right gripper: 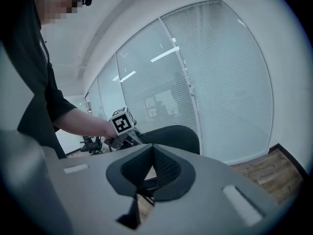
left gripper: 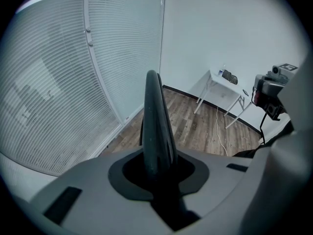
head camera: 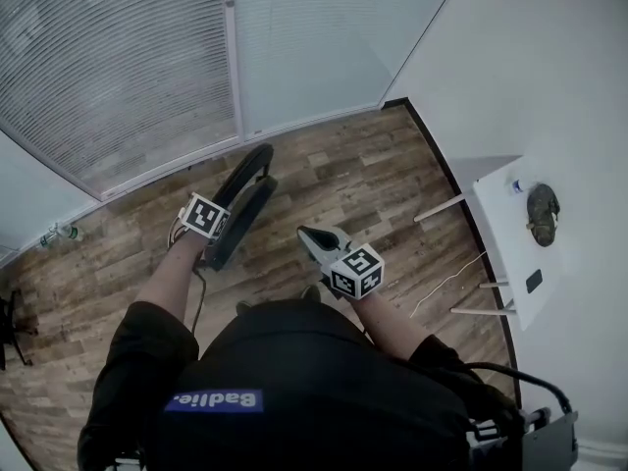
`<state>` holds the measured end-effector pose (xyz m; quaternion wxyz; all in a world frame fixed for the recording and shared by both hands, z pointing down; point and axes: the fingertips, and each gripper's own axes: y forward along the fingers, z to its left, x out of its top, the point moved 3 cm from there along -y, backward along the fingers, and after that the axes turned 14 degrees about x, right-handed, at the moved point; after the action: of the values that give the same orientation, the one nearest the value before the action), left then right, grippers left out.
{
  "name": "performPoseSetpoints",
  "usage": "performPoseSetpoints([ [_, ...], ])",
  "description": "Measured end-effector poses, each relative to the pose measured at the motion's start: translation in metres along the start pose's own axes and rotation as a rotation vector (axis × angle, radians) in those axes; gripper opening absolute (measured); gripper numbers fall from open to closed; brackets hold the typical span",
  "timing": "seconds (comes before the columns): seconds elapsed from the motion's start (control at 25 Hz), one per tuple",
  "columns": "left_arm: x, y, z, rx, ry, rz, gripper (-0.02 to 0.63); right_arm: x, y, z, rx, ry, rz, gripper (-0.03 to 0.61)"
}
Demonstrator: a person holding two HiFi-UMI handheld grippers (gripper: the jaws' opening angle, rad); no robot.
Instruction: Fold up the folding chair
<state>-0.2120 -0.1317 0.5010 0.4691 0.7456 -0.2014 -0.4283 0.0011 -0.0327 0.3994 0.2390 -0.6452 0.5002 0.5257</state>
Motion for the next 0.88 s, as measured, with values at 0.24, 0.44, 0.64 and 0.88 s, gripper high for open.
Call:
performPoseSetpoints([
  [0.24,0.001,-0.001,-0.005,0.008,0.005,0.004,0.074,0.015,-0.004,0.009,0.017,-0.049,-0.026,0.002],
  [0.44,-0.001,-0.001,-0.005,0.011,0.004,0.004,0.074,0.021,-0.003,0.014,0.005,-0.087,-0.048,0.001],
  [0.64,-0.003,-0.001,-0.003,0.01,0.001,0.002,0.074,0.02,0.0,0.019,0.0,-0.099,-0.053,0.002],
  [0.88,-0.001,-0.002,-0.002,0.019,0.005,-0.001,0.074,0.017,0.0,0.021,-0.002,-0.097,-0.059,0.002],
])
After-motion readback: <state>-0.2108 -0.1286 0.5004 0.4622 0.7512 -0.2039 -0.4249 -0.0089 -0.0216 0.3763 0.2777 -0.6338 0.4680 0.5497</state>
